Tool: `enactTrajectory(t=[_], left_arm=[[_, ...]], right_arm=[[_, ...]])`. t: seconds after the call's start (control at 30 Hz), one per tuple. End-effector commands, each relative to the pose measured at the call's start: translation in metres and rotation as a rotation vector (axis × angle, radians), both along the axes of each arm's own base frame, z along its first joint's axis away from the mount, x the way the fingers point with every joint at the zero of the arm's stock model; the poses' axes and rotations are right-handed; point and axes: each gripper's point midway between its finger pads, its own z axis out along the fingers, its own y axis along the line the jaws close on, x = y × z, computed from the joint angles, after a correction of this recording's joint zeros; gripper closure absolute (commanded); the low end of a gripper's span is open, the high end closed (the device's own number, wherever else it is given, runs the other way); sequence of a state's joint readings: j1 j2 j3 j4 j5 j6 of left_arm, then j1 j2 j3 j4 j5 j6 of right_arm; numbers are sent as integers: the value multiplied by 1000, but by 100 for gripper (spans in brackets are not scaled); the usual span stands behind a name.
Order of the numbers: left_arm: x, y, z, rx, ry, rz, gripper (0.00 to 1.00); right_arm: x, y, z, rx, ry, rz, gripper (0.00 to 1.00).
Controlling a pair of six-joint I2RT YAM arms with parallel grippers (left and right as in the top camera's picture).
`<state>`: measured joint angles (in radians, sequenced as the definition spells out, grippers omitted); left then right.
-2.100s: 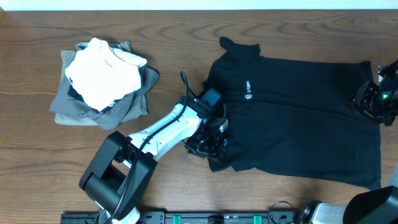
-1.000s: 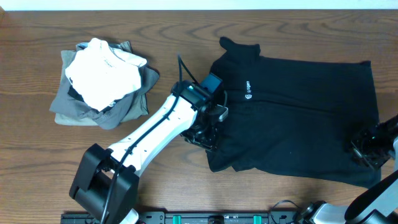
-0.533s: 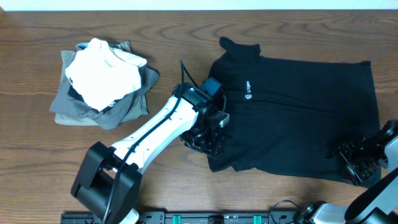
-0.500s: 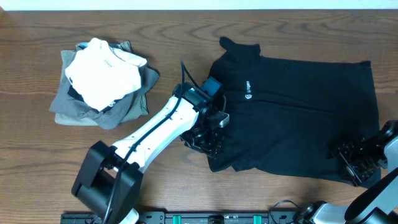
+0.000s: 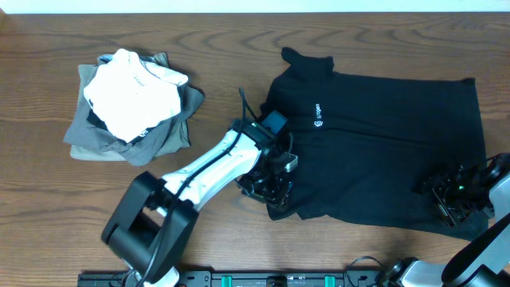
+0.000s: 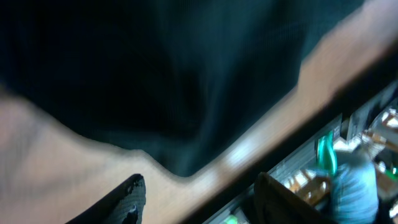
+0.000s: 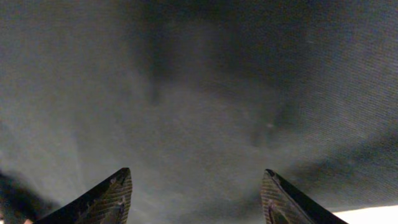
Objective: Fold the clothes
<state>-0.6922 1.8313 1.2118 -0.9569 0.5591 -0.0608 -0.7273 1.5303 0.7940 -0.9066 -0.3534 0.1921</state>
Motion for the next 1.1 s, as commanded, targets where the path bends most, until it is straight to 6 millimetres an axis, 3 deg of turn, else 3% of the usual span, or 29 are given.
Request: enactTrajectory(t=[0.0,0.2,0.27,0.37,0.4,0.53,0.73,0.8,0.9,1.07], left_arm=[[-4,-3,-19,36,78,60,42],[-5,8,-38,110,176,148,53],[-3,10,-40,115,183,164,64],[1,12,-39,115,174,171,91],[3,12,-37,115,169,172,94],[11,8,-18,95,146,173,94],[40,1,48,-22,-5,175,94],[53,5,63,-27,-105,180,94],[66,14,68,4,-210,185,94],[73,20,59,51,-240,182,94]], right_arm=[[8,6,7,30,-71,37,36],[9,4,11,14,-87,38,36],[10,3,13,6,-95,38,36],[13,1,16,-8,-111,39,36],[13,1,17,-11,-114,39,36],[14,-1,17,-18,-121,39,37],[14,-1,17,-18,-120,39,37],[15,-2,17,-24,-121,39,37],[16,-3,17,-28,-125,40,37],[16,-3,17,-28,-126,40,37]])
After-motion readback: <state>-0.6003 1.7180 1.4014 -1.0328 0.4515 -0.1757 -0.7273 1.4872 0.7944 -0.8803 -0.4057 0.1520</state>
